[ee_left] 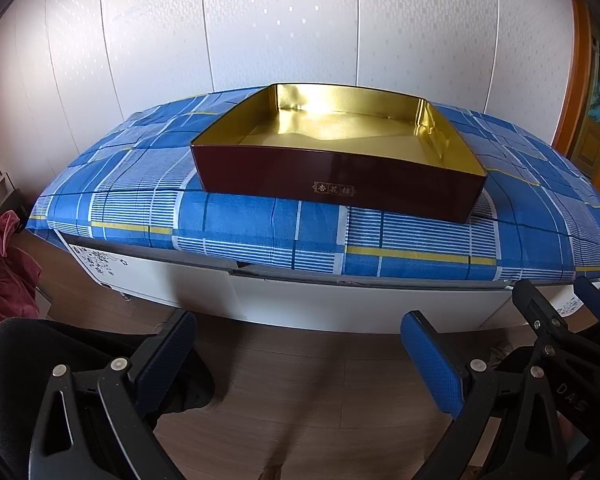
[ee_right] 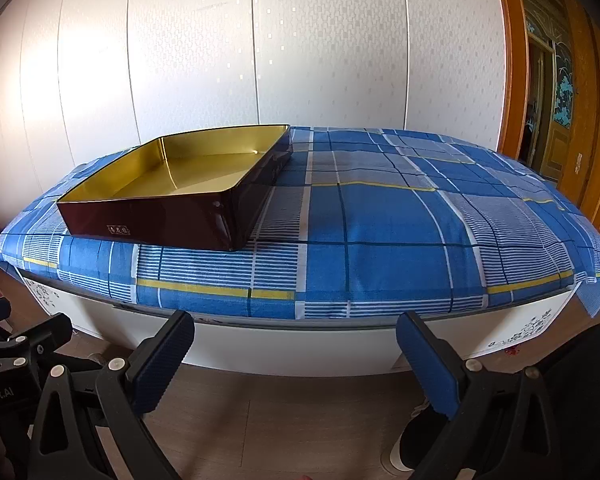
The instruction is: Organize soft objects
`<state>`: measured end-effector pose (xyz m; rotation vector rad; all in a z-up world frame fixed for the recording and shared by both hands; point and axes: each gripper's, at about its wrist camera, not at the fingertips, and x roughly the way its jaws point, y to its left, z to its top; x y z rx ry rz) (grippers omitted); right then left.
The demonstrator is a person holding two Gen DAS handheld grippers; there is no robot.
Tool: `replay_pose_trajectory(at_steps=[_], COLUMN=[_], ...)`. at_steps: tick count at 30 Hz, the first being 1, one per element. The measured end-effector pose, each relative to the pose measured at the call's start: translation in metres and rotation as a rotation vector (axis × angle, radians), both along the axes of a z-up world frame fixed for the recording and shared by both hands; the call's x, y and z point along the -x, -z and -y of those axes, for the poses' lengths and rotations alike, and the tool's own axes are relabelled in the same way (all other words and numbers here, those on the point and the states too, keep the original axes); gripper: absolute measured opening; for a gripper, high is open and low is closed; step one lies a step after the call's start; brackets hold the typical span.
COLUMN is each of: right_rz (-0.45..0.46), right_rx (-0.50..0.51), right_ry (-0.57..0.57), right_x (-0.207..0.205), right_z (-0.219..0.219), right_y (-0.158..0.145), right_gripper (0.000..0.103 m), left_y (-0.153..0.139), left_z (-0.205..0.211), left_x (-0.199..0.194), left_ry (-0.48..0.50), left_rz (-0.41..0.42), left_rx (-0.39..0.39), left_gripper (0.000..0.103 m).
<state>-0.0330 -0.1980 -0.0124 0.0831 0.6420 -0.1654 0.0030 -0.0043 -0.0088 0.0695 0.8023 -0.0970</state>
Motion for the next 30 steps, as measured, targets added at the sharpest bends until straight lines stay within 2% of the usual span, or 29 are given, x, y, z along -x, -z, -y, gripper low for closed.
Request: replay_pose_trajectory(at_steps=[20,22,25,27,30], right_rz=[-0.004,-0.003,-0.027,-0.043,-0.086], right_rx=[-0.022,-0.034,-0.019,0.000,0.071], right_ry=[-0.026,-0.033,-0.049,-0.061,-0.083], right_x=[-0.001,-0.001,-0.004,-0.006,-0.012], right_z=[-0.002,-0.002,-0.005,-0.008,-0.014], right_y=[0.001,0.003,0.008,0.011,0.021], right_gripper=[0.103,0.103,0.100,0.096,0.091], left_y=[0.000,0.001,0.005,0.008,0.008], left_z=[-0.007,-0.013,-0.032,-0.046,-0.064], left_x=[-0.003,-0.006,-0.010,-0.013,-0.018], left_ry=[0.000,0.031,0.065,0.020,-0.064], left_rz=[-0.022,-0.053,-0.106,-0.127,-0.125], left_rx=[0.047,0.113,0.307,0.396,0.452], left_gripper=[0.103,0.103,0.103,0.103,0.103])
